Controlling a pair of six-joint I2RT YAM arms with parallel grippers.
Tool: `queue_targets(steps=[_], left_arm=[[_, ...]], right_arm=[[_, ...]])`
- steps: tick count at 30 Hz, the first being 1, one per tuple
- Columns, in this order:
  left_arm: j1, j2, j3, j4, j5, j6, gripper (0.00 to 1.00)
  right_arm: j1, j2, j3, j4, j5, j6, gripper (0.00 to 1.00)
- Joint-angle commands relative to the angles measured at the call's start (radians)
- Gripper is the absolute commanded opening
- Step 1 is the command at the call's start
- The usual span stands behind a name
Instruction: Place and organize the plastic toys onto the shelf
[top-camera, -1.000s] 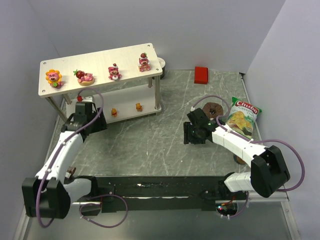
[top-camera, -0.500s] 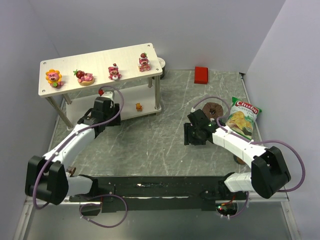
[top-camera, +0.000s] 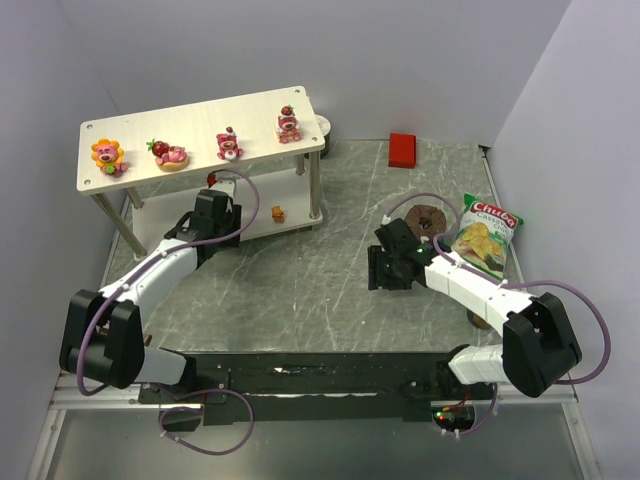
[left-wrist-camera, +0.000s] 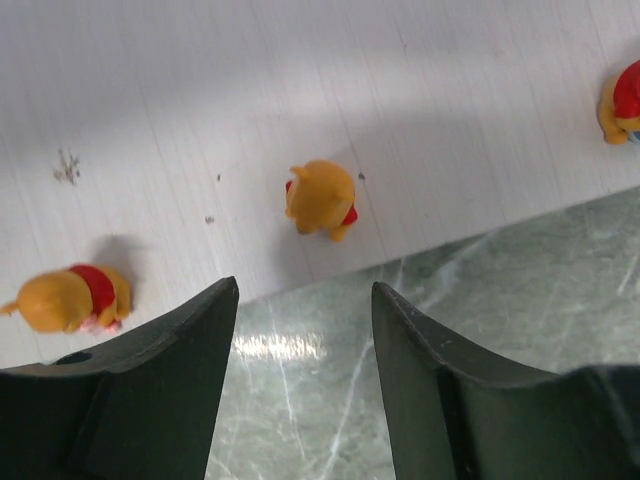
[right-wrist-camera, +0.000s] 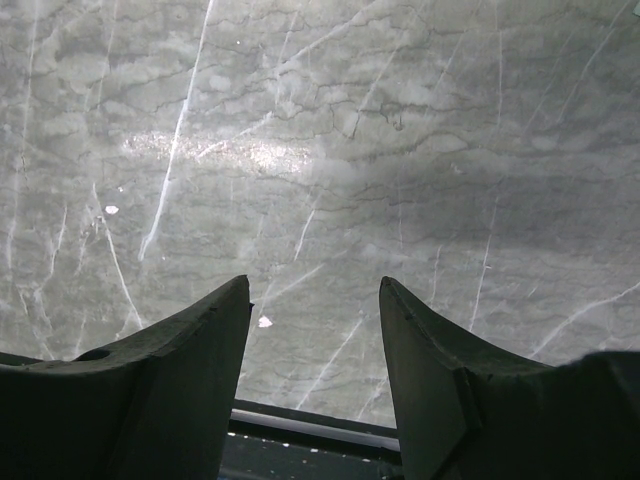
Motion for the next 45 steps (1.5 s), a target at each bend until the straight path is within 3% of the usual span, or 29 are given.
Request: queue_targets(steps=[1,20,30,38,45], left_arm=[[0.002,0.021,0.043,0.119,-0.011,0.069,0.61],[0.023,0.183,0.144,0.12,-0.015,0.086,0.54],[0.06,0.2,0.162,0.094,0.121,0.112,0.51],[0.069,0.228,0.193,0.05,0.17,0.115,0.39],[0.072,0.239,0.204,0.013,0.098,0.051,0.32]], right_arm=[[-0.009,-0.03,-0.002,0.013,0.026,0.002,0.62],[-0.008,-0.027,0.006,0.0,0.052,0.003,0.62],[-0.012,-0.017,0.019,-0.008,0.061,0.005,0.62],[-0.011,-0.015,0.016,-0.007,0.061,0.006,0.62],[-0.014,-0.017,0.012,-0.002,0.058,0.005,0.62]])
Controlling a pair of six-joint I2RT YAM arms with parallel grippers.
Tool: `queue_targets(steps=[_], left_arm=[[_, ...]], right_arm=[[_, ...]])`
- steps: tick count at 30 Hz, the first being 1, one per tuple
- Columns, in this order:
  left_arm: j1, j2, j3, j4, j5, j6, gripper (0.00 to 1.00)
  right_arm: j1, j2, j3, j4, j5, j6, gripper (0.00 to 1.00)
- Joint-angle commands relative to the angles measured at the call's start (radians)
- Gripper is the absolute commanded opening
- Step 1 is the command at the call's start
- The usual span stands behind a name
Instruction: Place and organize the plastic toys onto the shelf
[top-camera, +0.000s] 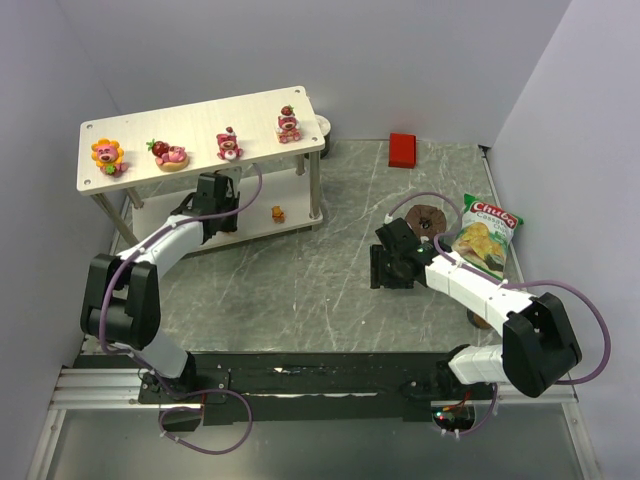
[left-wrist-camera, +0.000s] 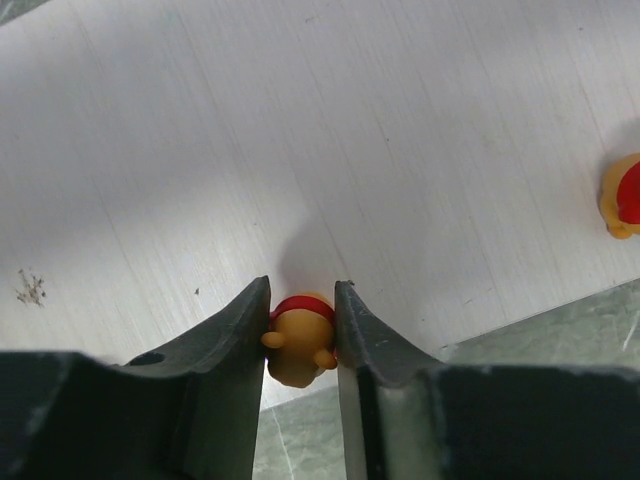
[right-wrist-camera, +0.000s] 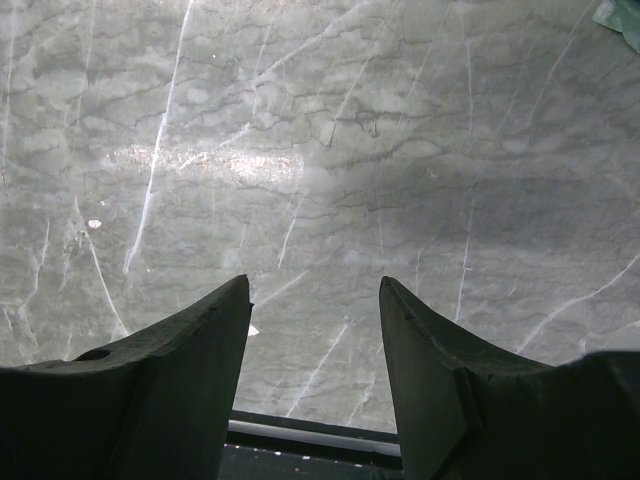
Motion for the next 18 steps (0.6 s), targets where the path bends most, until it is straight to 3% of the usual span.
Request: queue_targets(steps=[1,4,18], left_arm=[[0.007,0.018,0.043,-0.037,-0.053,-0.056,0.31],[0.007,0.033,0.06,-0.078,-0.102,-0.128,0.25],[-0.012,0.072,0.086,-0.195,-0.252,-0.516,0.27]], right_arm=[[-0.007,-0.017,0.01,0.003,0.02,0.003,0.62],[-0.007,-0.018,0.009,0.006,0.015,0.003,0.62],[-0.008,-0.017,-0.002,0.018,0.004,-0.003,0.61]])
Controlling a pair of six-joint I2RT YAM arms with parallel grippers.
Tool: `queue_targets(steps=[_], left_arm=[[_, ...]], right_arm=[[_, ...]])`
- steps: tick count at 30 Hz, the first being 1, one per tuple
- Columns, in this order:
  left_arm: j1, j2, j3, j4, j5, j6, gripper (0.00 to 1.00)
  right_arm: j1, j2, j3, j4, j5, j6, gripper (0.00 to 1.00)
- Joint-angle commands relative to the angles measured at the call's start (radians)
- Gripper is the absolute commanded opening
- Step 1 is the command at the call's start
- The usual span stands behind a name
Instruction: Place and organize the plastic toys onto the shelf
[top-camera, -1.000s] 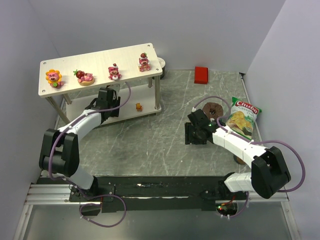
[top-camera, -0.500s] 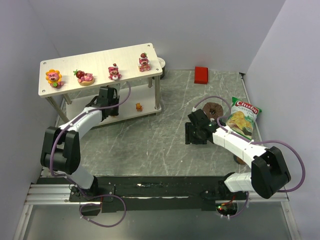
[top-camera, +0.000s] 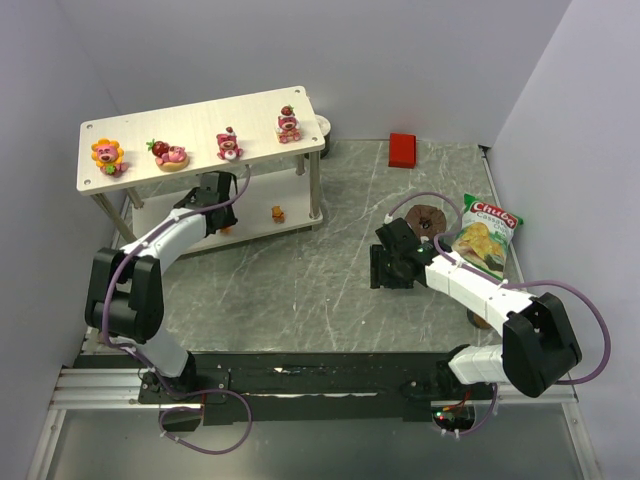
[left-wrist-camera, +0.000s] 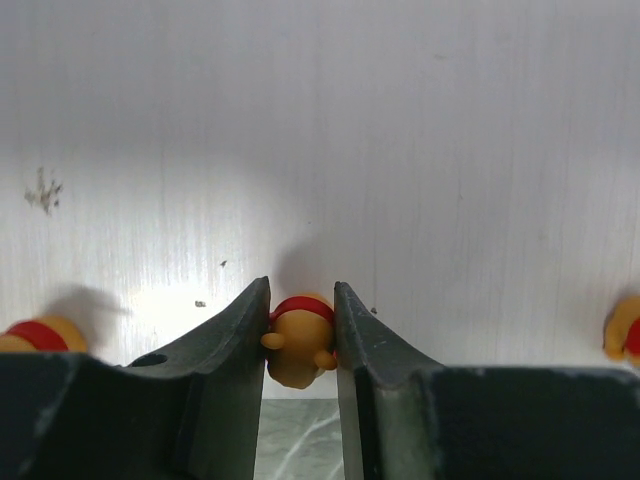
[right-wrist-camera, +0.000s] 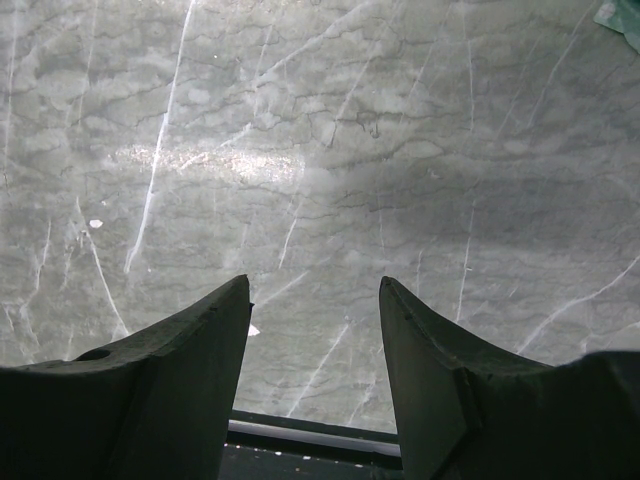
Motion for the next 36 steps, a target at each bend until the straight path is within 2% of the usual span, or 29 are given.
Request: queue_targets(steps=[1,12,27,36], left_arm=[[-0.009,0.033,0.018,-0.094,-0.065,-0.15,0.28],[-0.026,0.104,0.085,-0.2,-0.108,-0.201,0.32],[-0.067,0.112,0.108,-0.268,-0.187,-0.219,0.36],[-0.08,0.122,0.124,-0.289,-0.223,-0.241,0.46]], right_arm=[[-0.008,-0.017,-0.003,0.017,0.006,-0.002,0.61],[-0.008,-0.021,-0.01,0.02,0.009,0.0,0.61],[-0.008,-0.017,-0.013,0.025,0.001,0.002,0.61],[-0.008,-0.015,-0.014,0.026,-0.002,0.0,0.61]])
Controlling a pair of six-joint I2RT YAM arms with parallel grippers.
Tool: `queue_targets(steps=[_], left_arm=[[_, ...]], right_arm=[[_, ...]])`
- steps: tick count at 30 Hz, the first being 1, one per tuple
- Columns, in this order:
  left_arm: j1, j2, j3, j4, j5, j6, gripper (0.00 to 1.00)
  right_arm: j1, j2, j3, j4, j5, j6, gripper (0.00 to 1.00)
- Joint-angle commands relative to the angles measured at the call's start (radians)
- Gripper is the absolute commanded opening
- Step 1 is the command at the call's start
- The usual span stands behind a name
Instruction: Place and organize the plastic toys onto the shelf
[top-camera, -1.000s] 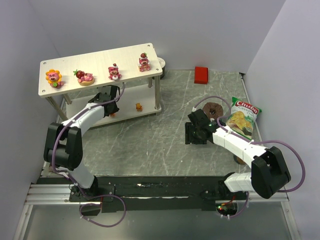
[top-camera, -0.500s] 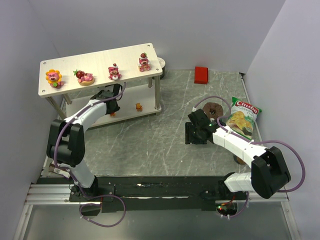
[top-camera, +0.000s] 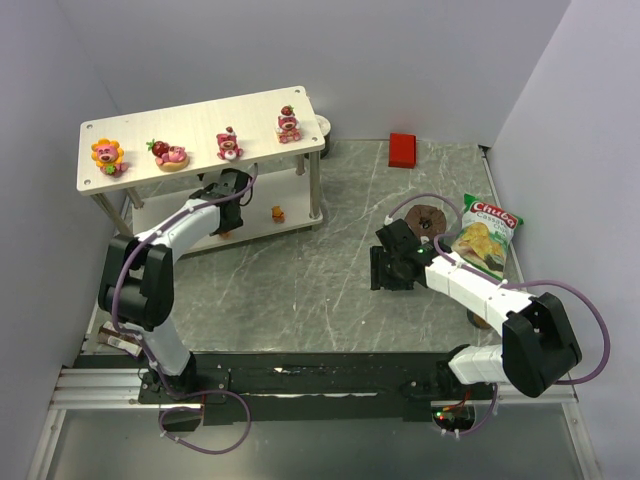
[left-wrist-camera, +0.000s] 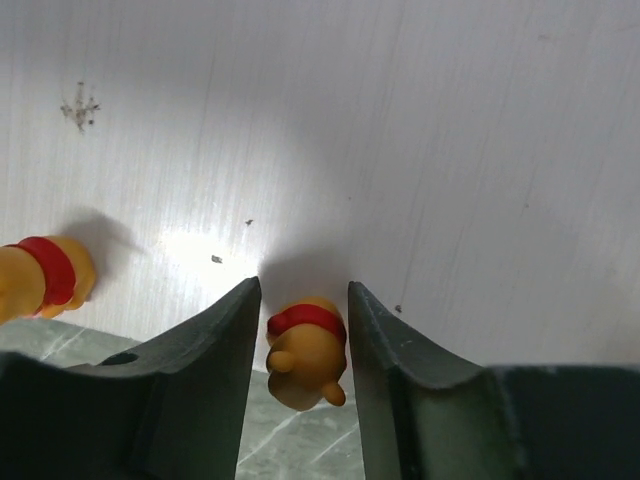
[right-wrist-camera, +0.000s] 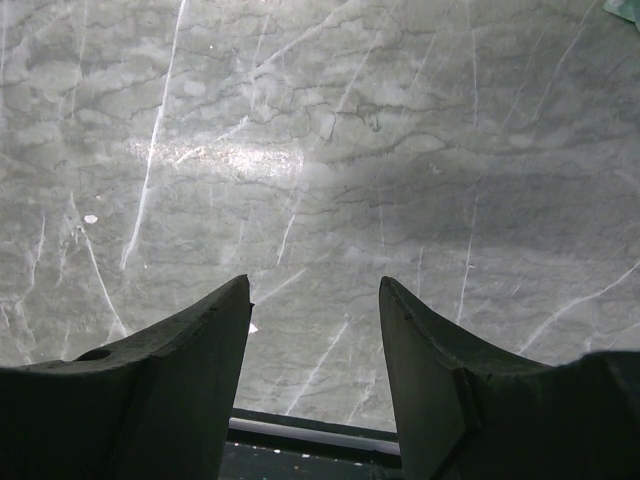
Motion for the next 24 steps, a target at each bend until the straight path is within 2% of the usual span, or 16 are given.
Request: queue_targets(steps=[1,13,24], left_arm=[[-0.006,0.025,0.017,-0.079,-0.017,-0.02,0.48],[-0.007,0.024,0.031,-0.089,-0.016,-0.02,0.61],[-0.012,-0.076,0.009,-0.042,0.07,0.015,0.72]], right_arm=[[-0.005,-0.015,-0.004,0.023,0.006,0.0,0.61],[-0.005,-0.014,-0.004,0.025,0.008,0.0,0.61],[-0.006,-0.011,-0.002,0.026,0.002,-0.002,0.61]])
